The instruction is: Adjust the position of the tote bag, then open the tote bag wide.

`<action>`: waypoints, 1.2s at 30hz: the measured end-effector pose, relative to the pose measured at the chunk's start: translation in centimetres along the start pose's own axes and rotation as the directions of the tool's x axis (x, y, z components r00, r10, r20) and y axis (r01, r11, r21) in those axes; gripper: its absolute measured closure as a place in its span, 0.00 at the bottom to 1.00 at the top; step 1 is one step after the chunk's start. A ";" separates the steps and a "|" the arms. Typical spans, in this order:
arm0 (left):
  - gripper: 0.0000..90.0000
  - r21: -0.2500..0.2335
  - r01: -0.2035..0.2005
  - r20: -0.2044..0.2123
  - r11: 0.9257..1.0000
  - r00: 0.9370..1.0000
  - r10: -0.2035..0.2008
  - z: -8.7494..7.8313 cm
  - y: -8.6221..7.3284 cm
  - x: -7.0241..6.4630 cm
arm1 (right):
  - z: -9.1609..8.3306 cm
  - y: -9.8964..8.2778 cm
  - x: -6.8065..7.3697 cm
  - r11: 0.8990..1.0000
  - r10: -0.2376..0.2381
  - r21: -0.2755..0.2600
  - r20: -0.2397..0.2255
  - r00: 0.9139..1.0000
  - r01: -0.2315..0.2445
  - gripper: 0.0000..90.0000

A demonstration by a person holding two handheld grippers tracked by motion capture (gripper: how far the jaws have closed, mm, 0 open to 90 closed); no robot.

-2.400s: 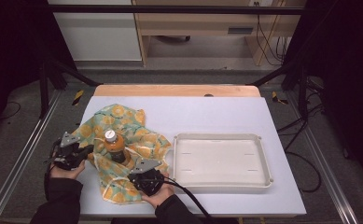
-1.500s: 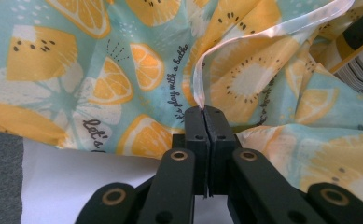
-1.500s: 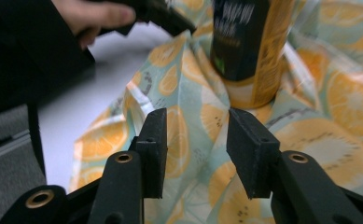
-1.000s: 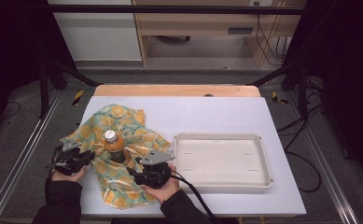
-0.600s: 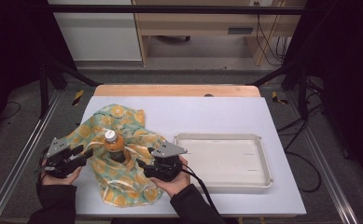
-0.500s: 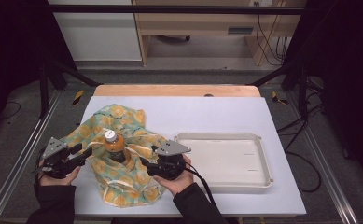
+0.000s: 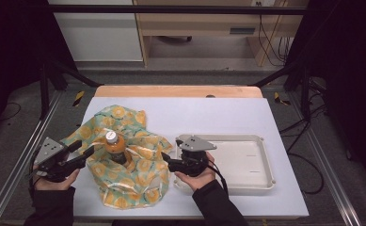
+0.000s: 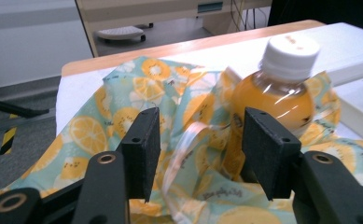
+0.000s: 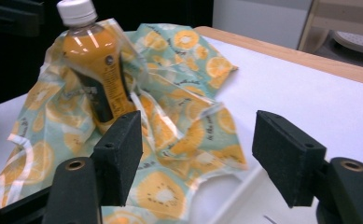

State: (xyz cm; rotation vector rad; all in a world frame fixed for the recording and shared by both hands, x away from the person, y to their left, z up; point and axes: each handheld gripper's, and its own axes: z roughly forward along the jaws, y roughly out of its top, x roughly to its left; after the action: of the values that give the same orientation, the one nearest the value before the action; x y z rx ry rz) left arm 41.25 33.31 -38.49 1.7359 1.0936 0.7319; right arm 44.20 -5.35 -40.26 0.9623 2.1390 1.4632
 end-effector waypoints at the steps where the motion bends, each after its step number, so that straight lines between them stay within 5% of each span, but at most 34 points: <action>1: 0.50 -0.003 -0.004 0.004 1.000 1.000 0.004 0.0 0.1 -0.2 | -0.3 0.0 -0.3 1.000 0.007 -0.001 0.002 1.000 -0.007 0.36; 21: 0.34 -0.046 -0.016 0.066 0.999 0.998 0.019 0.5 1.8 -3.6 | -8.4 -3.7 -7.7 0.998 0.067 -0.006 0.162 0.985 -0.067 0.29; 36: 0.27 -0.029 -0.006 0.057 1.000 0.998 0.008 2.3 1.6 -4.2 | -12.7 -7.0 -10.5 0.993 0.116 -0.002 0.241 0.964 -0.119 0.29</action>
State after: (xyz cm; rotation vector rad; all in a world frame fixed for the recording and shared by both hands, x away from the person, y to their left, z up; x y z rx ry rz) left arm 41.92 28.29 -37.93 1.7270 1.0334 0.6947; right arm 41.11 -22.88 -42.46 1.2225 1.9478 1.3106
